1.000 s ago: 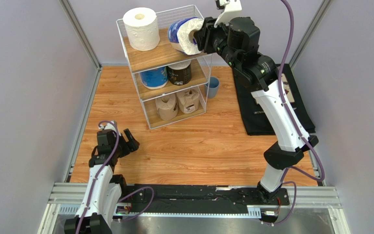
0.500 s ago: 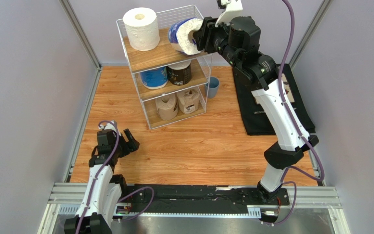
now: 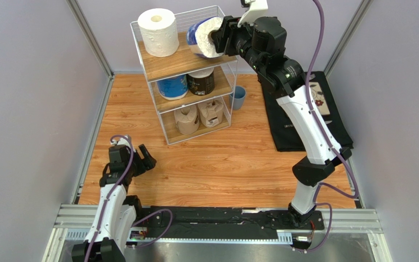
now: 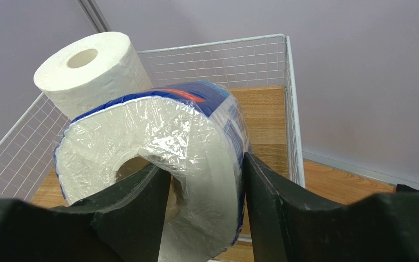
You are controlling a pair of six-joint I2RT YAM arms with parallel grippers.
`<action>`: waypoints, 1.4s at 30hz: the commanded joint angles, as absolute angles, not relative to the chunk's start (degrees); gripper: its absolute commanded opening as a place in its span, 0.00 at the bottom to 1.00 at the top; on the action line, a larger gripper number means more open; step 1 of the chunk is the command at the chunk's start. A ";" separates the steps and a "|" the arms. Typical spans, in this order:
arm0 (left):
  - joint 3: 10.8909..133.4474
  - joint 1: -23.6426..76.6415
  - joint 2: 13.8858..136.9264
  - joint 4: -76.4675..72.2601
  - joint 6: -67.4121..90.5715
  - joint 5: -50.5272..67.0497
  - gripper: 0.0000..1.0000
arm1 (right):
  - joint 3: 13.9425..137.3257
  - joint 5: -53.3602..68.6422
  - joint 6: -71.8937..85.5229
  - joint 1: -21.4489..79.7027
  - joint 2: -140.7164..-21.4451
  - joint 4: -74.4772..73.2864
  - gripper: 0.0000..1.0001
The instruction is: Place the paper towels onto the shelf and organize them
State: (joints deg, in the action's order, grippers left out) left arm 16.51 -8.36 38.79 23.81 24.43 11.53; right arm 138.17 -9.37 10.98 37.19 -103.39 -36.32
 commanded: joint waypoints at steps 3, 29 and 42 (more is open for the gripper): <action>16.17 -8.70 38.58 22.85 24.87 11.42 0.86 | 140.98 -7.38 12.13 36.83 -105.47 -31.73 0.55; 16.35 -8.70 37.88 23.12 24.87 10.37 0.86 | 143.00 -8.09 9.58 36.56 -106.35 -24.79 0.59; 16.44 -8.70 38.23 23.38 24.87 9.84 0.86 | 145.81 -6.33 11.86 34.45 -110.48 -23.38 0.62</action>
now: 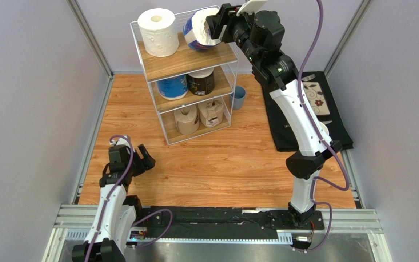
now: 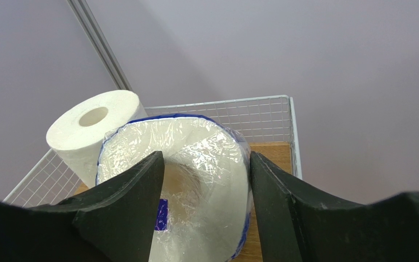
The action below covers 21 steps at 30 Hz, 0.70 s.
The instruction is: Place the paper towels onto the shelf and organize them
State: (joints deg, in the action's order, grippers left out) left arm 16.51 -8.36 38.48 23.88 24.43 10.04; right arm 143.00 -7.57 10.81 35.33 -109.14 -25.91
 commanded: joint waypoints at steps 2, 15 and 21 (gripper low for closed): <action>16.44 -8.70 38.14 23.47 24.87 9.76 0.86 | 145.81 -5.80 12.57 34.10 -110.65 -22.86 0.62; 16.44 -8.79 38.23 23.38 24.87 9.58 0.86 | 146.07 -3.52 13.62 33.49 -111.80 -20.57 0.63; 16.52 -8.70 38.14 23.47 24.96 9.58 0.86 | 146.16 -1.76 14.68 33.22 -112.15 -19.07 0.63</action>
